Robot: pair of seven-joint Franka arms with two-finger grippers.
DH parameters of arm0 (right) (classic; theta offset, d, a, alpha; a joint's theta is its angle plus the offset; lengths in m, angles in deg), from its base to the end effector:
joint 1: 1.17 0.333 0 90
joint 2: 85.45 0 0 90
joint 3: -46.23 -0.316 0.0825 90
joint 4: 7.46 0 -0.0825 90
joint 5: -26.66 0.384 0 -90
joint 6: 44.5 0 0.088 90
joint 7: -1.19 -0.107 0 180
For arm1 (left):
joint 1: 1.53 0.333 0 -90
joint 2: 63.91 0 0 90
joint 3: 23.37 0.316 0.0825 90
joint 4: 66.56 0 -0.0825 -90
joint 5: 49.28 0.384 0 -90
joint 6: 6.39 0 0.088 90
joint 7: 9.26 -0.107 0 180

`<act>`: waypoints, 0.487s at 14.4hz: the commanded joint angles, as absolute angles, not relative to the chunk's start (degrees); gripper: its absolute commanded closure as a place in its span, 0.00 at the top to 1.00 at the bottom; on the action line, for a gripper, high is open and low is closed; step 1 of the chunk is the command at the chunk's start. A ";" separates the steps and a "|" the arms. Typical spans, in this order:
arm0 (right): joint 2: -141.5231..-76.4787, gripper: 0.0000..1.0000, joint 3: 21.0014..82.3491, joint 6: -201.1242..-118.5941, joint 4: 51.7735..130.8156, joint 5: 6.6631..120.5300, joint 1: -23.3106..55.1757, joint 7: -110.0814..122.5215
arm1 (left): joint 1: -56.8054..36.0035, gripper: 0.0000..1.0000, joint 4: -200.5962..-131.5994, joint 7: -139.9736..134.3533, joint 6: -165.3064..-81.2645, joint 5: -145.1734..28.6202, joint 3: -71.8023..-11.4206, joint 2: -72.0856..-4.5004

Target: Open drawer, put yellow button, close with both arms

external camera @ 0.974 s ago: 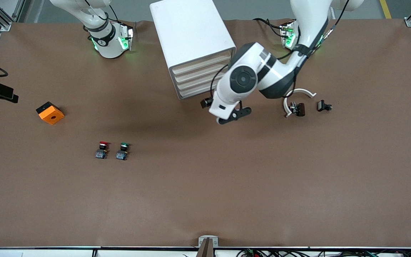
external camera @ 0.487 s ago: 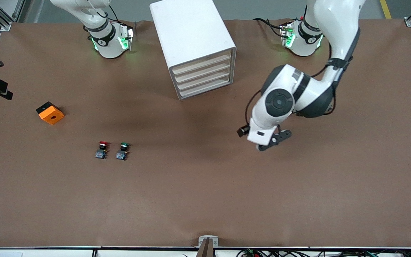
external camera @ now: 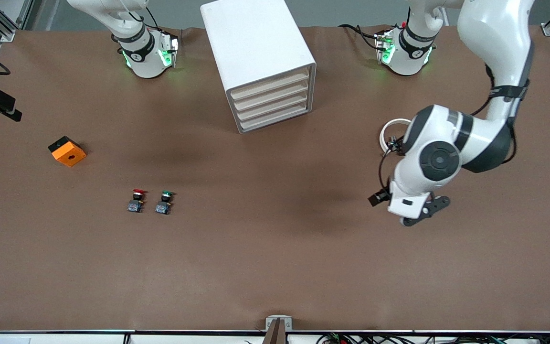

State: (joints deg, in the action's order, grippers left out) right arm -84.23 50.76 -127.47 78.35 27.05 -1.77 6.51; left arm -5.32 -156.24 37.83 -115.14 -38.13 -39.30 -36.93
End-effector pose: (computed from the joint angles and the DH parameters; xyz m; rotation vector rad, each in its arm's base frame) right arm 0.5331 -0.0476 0.6595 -3.1303 -0.0064 0.0430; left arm 0.6425 -0.1896 0.3702 -2.9617 -0.6397 0.1042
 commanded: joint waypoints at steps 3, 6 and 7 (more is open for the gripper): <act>-81.05 1.00 50.01 -126.06 80.78 27.01 -2.31 6.90 | -0.04 1.00 -156.39 25.03 -111.95 -36.63 -39.81 -43.16; -81.05 1.00 50.00 -127.55 80.69 27.10 -2.48 6.81 | 2.68 1.00 -156.39 19.76 -109.75 -36.72 -39.90 -47.55; -81.14 1.00 50.09 -127.73 80.34 27.02 -2.57 6.81 | 3.74 1.00 -156.39 17.74 -109.57 -36.72 -39.90 -49.05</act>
State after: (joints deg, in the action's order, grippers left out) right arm -82.43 50.51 -126.74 79.25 27.05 -1.77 6.51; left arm 1.86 -155.40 21.19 -110.87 -37.71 -39.33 -45.20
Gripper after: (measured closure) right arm 0.000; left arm 0.000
